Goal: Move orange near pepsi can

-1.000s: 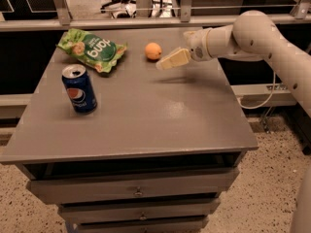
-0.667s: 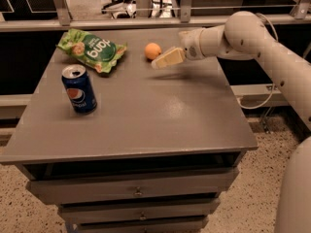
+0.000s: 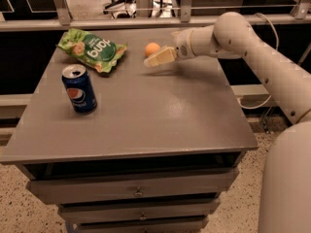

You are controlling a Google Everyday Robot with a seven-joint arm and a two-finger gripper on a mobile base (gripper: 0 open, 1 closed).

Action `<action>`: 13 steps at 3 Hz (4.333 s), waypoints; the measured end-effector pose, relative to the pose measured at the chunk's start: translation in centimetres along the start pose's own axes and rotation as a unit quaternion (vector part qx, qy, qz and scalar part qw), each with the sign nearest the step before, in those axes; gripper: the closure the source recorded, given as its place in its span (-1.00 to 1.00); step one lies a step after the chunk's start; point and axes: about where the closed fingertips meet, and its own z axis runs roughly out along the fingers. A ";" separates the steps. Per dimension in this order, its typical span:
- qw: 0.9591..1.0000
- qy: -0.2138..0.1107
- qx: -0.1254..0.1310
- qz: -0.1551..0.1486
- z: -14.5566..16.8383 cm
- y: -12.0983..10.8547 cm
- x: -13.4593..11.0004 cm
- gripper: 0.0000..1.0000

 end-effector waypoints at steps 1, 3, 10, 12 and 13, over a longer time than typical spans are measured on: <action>1.000 -0.002 -0.009 0.003 1.3 0.2 -0.2 -0.67; 1.000 -0.007 -0.024 0.001 2.4 1.0 -0.4 0.25; 0.980 -0.023 -0.198 -0.020 -3.7 18.8 -3.9 1.00; 0.969 -0.051 -0.242 0.005 -0.7 25.0 -2.6 1.00; 0.966 -0.059 -0.253 0.013 0.0 26.3 -2.3 1.00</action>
Offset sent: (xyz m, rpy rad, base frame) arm 0.0094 0.0218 -0.0041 0.0150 0.0030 0.0437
